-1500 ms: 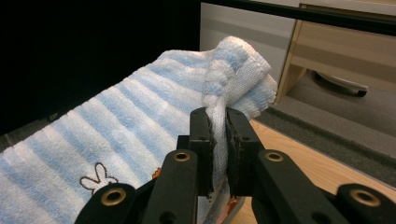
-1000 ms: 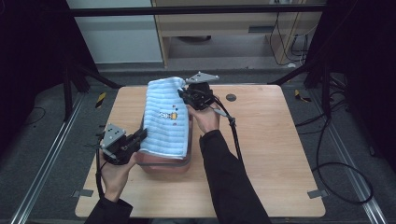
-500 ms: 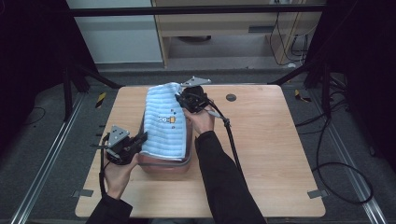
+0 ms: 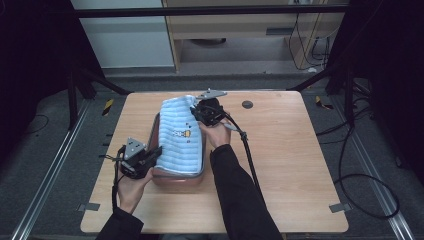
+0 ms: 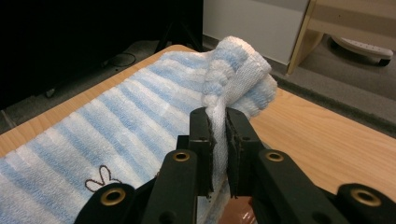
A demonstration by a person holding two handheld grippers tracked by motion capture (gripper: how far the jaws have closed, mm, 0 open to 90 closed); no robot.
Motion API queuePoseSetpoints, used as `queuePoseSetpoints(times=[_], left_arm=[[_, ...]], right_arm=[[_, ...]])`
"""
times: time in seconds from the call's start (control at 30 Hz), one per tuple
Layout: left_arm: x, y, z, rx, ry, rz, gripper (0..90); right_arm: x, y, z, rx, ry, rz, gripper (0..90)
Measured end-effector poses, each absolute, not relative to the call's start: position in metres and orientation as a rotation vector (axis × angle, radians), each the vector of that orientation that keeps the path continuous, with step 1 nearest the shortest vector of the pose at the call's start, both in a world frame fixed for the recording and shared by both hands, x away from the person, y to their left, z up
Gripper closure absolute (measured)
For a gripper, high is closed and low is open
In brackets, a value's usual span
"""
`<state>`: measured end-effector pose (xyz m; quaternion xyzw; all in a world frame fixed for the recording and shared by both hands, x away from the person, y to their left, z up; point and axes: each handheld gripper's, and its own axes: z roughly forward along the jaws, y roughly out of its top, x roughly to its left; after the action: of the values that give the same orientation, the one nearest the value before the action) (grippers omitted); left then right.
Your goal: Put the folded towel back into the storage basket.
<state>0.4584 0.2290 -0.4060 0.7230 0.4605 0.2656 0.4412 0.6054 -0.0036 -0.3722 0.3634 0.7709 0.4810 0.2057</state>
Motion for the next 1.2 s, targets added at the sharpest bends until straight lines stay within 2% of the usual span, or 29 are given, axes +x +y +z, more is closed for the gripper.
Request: queuePoseSetpoints(times=[0.63, 0.87, 0.93, 1.13, 1.2], left_arm=[[0.459, 0.229, -0.43, 1.87, 1.191, 0.641, 84.2], [0.46, 0.233, -0.43, 1.866, 1.203, 0.658, 71.9], [0.46, 0.234, -0.427, 1.858, 1.203, 0.664, 70.7], [0.456, 0.24, -0.416, 1.815, 1.188, 0.684, 65.7], [0.454, 0.241, -0.412, 1.805, 1.175, 0.684, 63.8]], right_arm=[[0.608, -0.002, -0.407, 1.065, 2.195, 1.288, 80.8], [0.606, -0.005, -0.417, 1.091, 2.235, 1.226, 70.6], [0.605, -0.008, -0.417, 1.098, 2.228, 1.218, 66.0], [0.596, -0.023, -0.404, 1.085, 2.172, 1.259, 60.6], [0.591, -0.03, -0.398, 1.082, 2.14, 1.286, 55.2]])
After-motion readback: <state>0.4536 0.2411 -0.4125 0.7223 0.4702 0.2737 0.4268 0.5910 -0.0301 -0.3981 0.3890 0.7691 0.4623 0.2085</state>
